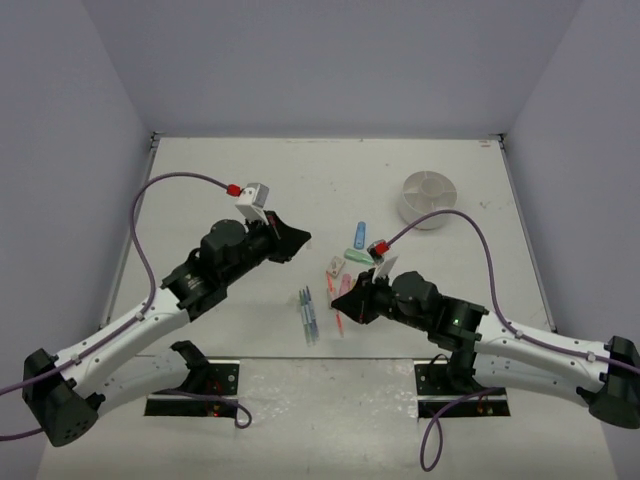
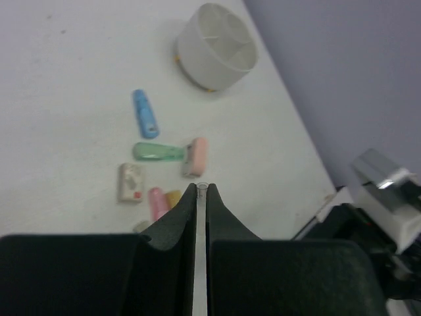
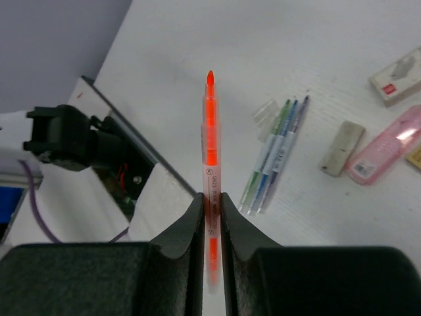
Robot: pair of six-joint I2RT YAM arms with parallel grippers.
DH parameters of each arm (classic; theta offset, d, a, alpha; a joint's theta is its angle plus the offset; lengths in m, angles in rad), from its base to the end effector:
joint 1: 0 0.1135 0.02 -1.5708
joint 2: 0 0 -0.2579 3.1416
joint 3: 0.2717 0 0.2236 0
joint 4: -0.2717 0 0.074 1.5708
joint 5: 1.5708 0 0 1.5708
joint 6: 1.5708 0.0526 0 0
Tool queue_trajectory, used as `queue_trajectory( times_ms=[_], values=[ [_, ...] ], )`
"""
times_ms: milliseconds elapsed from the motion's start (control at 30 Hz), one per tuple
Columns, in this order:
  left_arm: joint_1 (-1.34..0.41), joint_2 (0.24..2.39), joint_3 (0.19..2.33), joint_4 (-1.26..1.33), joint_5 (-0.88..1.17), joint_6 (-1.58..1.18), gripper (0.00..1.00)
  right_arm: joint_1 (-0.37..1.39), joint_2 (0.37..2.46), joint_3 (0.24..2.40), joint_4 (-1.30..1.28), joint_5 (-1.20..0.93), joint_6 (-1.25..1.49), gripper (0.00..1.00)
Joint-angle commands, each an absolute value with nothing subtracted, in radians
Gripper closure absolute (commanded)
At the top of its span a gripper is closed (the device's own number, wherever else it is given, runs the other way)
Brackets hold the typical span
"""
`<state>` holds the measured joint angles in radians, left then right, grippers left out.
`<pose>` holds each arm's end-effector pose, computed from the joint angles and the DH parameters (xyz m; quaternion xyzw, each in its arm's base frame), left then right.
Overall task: Sort the stationery into containers
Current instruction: Close the pen cap on the pen.
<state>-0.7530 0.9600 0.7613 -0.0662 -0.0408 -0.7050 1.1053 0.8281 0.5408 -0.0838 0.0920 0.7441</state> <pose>0.1600 -0.1470 0.3079 0.0067 0.7942 -0.3925 0.4638 0.0882 0.1649 0.2542 -0.1226 0.8158 0.4274 0.3698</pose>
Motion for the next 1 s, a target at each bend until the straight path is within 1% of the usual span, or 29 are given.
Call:
queue_trajectory(
  times_ms=[0,100,200,300,433,967],
  values=[
    [-0.753,0.887,0.681,0.277,0.15,-0.843,1.0,1.108,0.783,0.517,0.213,-0.136,0.732,1.0],
    [-0.755,0.872,0.665,0.336,0.205,-0.866,1.0,1.109,0.757,0.521,0.224,-0.156,0.734,1.0],
    [-0.753,0.874,0.647,0.386,0.26,-0.884,1.0,1.108,0.727,0.532,0.194,-0.113,0.735,1.0],
    [-0.754,0.871,0.619,0.429,0.28,-0.908,1.0,1.109,0.721,0.552,0.125,-0.042,0.741,1.0],
    [-0.753,0.861,0.571,0.489,0.295,-0.94,1.0,1.109,0.715,0.558,0.092,-0.014,0.739,1.0],
    [-0.753,0.874,0.568,0.472,0.292,-0.937,1.0,1.109,0.7,0.59,0.039,0.026,0.732,1.0]
  ],
)
